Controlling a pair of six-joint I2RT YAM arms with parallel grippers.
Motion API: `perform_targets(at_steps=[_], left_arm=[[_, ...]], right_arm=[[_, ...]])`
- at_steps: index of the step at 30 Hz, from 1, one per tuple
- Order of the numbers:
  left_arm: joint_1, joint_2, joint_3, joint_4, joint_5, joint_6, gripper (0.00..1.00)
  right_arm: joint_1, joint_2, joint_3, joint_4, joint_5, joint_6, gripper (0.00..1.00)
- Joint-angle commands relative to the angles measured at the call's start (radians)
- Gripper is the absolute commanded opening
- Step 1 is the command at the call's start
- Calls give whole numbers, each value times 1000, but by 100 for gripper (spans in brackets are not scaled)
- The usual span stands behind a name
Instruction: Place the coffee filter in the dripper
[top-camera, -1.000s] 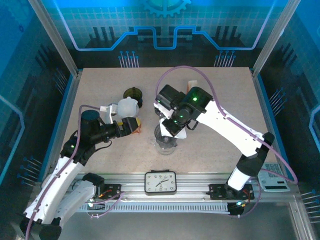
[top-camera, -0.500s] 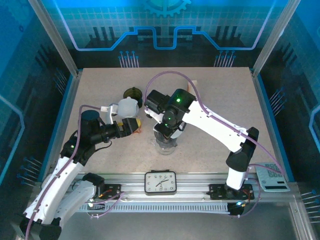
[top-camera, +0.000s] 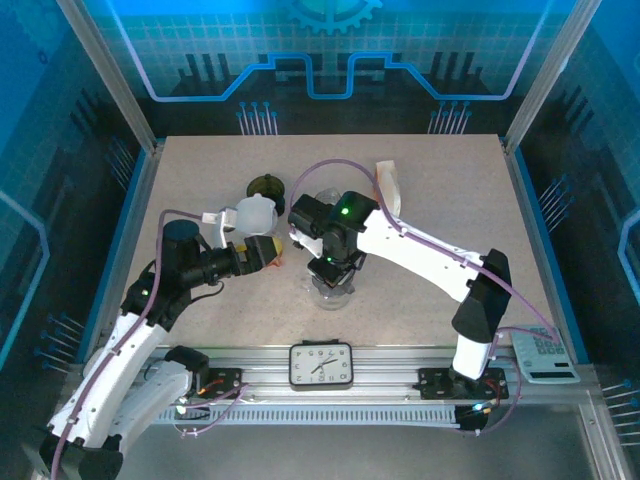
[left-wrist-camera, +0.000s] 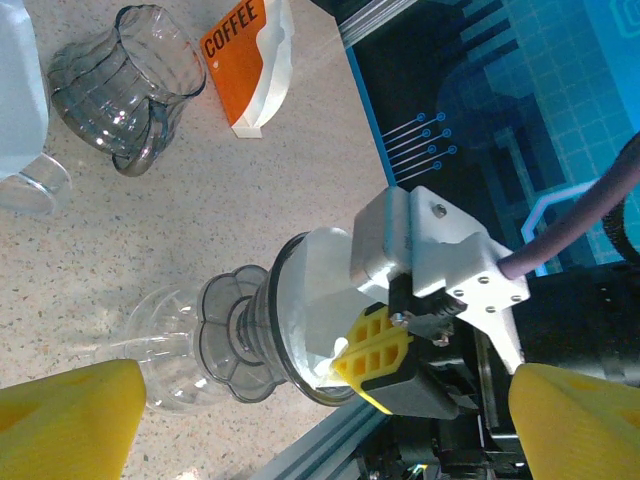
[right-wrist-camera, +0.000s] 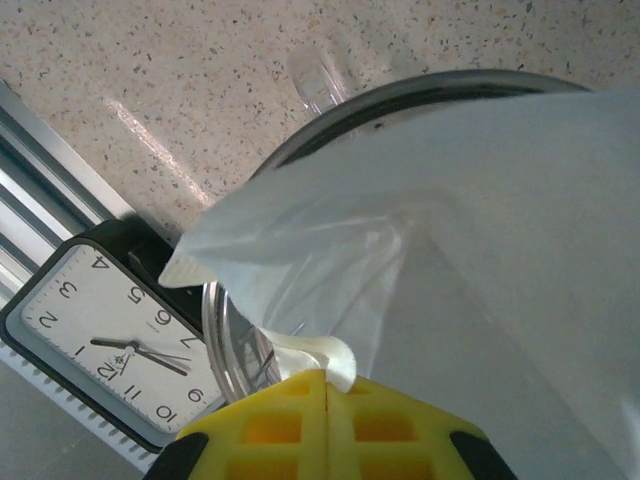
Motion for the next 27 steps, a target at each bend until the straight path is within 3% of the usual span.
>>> perform_targets(at_steps=[1, 10, 16, 27], left_arm=[[-7, 3, -15, 24, 40, -6, 95], [-14, 25, -20, 55, 71, -23, 89], [-83, 68, -6, 61, 40, -23, 86], [-203, 152, 56, 42, -63, 4, 83]], right_arm=[[-14, -46, -28, 33, -27, 15, 2], [-21, -116, -48, 78, -21, 26, 31], [-31, -188, -94, 130, -23, 45, 50], [-75, -382, -311, 395, 21, 121, 60]])
